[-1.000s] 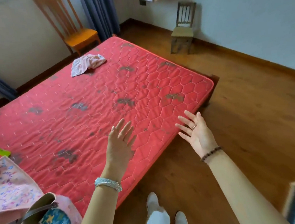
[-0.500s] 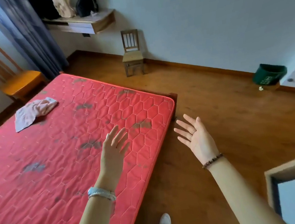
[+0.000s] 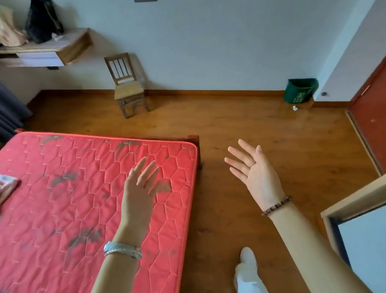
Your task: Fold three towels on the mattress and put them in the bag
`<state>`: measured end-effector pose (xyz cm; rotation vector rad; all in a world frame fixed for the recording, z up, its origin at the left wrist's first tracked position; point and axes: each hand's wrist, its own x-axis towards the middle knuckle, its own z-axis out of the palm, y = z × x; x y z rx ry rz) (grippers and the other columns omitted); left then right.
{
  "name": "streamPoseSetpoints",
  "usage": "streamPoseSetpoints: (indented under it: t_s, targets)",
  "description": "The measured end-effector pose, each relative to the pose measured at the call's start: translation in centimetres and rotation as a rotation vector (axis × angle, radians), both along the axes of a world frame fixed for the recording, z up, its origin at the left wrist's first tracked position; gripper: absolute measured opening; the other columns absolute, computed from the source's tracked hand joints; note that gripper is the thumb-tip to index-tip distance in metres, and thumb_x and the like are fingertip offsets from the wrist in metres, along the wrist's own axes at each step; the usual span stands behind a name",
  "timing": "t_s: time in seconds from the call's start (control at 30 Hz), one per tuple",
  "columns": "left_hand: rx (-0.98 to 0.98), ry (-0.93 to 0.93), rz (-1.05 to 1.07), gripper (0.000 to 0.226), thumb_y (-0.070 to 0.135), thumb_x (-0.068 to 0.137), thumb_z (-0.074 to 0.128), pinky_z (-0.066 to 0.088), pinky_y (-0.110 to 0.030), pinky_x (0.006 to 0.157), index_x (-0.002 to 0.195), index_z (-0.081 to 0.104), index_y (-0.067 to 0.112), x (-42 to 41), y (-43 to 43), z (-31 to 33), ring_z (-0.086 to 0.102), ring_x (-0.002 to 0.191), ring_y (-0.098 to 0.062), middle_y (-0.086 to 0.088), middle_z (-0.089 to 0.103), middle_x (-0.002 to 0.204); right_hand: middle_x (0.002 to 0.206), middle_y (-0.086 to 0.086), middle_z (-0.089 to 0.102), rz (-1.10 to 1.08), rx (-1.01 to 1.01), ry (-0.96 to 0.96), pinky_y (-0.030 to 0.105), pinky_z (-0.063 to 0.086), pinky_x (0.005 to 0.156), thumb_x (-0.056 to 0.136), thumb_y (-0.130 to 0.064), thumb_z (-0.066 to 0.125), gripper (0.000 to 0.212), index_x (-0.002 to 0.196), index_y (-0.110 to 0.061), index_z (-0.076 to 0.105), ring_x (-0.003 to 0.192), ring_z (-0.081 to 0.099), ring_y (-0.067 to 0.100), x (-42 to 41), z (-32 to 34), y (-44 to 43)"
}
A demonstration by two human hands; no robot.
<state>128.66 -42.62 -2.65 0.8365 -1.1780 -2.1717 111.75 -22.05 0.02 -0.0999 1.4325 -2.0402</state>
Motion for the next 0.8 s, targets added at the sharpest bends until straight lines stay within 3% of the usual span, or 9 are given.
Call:
streamPoseSetpoints:
  t_s: [0.53, 0.8]
  targets:
    - [-0.044, 0.040, -0.059, 0.044, 0.038, 0.107, 0.030, 0.041, -0.042, 0.111, 0.144, 0.048, 0.021, -23.1, -0.3, 0.6, 0.054, 0.132, -0.022, -0.008, 0.058, 0.142, 0.131, 0.001, 0.063, 0.009, 0.067, 0.029, 0.046, 0.040, 0.110, 0.099, -0.053, 0.027, 0.055, 0.138, -0.023, 0.051, 0.117, 0.063, 0.020, -22.3, -1.0, -0.4]
    - [-0.081, 0.042, -0.074, 0.043, 0.041, 0.106, 0.028, 0.046, -0.036, 0.102, 0.140, 0.050, 0.026, -30.2, -1.7, 0.8, 0.056, 0.131, -0.016, -0.003, 0.059, 0.142, 0.131, 0.001, 0.063, 0.004, 0.089, 0.038, 0.046, 0.043, 0.106, 0.099, -0.052, 0.027, 0.054, 0.139, -0.023, 0.050, 0.116, 0.063, 0.020, -30.2, -1.3, -1.6]
